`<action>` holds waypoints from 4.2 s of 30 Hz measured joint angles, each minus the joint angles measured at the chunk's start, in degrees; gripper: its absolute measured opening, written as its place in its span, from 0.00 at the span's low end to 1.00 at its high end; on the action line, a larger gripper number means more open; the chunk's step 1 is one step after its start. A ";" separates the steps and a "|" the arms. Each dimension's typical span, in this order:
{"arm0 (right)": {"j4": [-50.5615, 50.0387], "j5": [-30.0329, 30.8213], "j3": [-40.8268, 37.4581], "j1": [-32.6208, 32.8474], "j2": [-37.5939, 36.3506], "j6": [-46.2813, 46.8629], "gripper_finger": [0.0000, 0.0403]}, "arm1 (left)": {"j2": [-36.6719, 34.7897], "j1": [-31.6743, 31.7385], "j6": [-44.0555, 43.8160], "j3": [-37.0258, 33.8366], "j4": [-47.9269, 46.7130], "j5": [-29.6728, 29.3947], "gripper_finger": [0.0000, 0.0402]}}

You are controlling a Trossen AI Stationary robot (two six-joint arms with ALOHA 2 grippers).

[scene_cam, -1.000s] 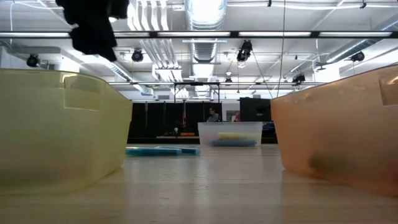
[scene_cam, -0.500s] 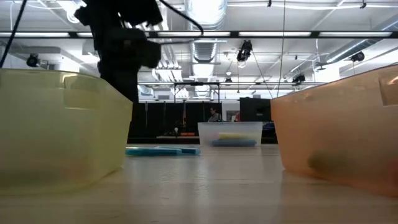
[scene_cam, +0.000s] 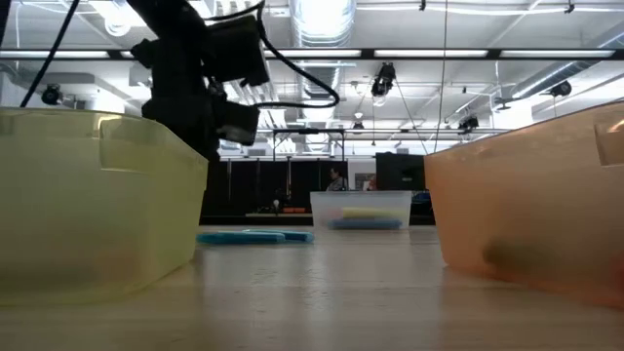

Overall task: Pick & Place Markers
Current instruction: Put the yellow pen into the yellow bin, then put the left blue pen into the yellow bin

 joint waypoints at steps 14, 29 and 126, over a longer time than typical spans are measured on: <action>-0.01 0.00 0.00 0.00 0.00 -0.16 0.20 | 6.43 0.07 3.75 1.55 0.54 -0.48 0.40; -0.12 0.02 0.00 -0.02 0.11 -2.67 0.17 | 5.96 0.07 5.17 1.73 0.46 -1.38 0.08; 19.43 -19.24 -47.08 -19.70 0.17 54.90 0.38 | -30.87 -38.14 -33.51 3.21 -12.68 -9.51 0.39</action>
